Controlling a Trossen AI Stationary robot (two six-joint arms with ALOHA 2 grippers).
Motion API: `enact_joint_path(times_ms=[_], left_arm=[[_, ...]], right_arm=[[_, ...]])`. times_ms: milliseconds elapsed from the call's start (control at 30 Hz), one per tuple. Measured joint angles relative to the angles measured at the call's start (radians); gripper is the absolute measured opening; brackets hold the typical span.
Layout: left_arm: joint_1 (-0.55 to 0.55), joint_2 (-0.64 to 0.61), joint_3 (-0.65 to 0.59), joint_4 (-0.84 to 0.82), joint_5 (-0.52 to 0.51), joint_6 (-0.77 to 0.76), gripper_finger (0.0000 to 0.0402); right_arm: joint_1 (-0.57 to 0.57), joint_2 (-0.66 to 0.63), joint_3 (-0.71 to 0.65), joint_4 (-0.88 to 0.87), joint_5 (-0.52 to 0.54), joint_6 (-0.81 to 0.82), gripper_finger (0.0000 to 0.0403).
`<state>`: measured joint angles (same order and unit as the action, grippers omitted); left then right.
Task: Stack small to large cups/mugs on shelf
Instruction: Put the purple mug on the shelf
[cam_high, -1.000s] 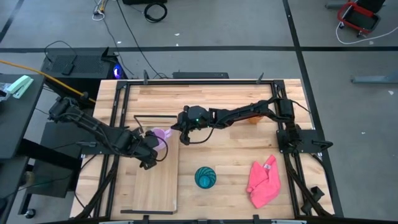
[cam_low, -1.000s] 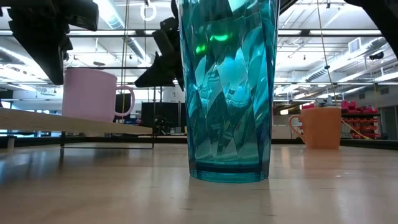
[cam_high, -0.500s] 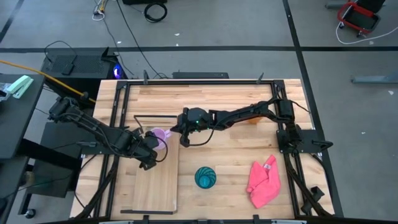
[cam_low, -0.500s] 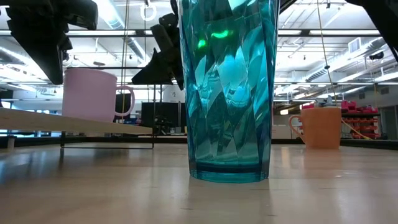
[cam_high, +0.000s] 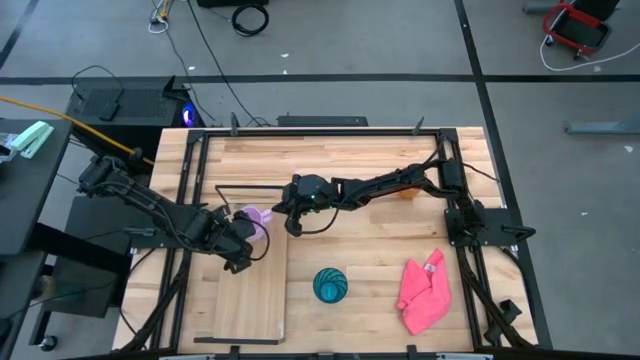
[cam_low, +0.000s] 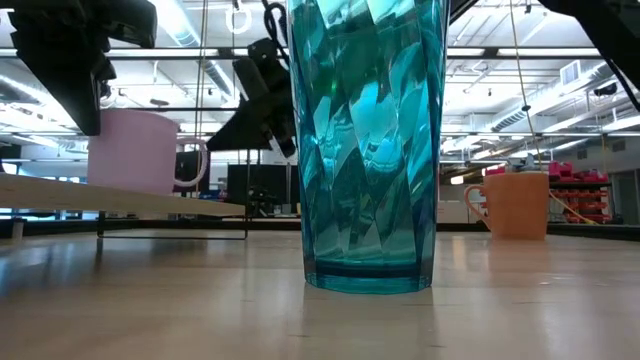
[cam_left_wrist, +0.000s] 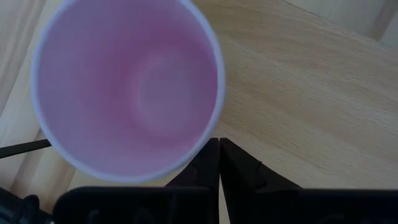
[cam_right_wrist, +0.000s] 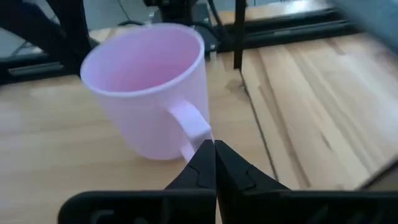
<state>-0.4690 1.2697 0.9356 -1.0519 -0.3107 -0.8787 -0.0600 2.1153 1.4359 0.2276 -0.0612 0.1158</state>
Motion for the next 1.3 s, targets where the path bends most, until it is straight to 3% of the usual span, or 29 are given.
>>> enact_joint_path(times_ms=[567,733,967,1100,1300], left_arm=[[-0.001,0.0,0.0,-0.019,-0.009,-0.002,0.0016],[-0.004,0.0,0.0,-0.026,0.035,-0.005,0.001],[-0.035,0.0,0.0,-0.206,0.076,-0.167,0.0021],[-0.046,0.0,0.0,-0.334,-0.004,-0.263,0.0012],[-0.044,0.0,0.0,-0.333,-0.077,-0.262,0.0008]], right_arm=[[0.043,0.009,0.011,-0.035,-0.006,-0.019,0.0],[0.045,0.009,0.011,-0.051,-0.004,-0.021,0.0],[0.046,0.009,0.011,-0.064,-0.004,-0.021,0.0],[0.049,0.009,0.011,-0.064,-0.004,-0.022,0.0],[0.044,0.009,0.011,-0.054,-0.003,-0.032,0.0]])
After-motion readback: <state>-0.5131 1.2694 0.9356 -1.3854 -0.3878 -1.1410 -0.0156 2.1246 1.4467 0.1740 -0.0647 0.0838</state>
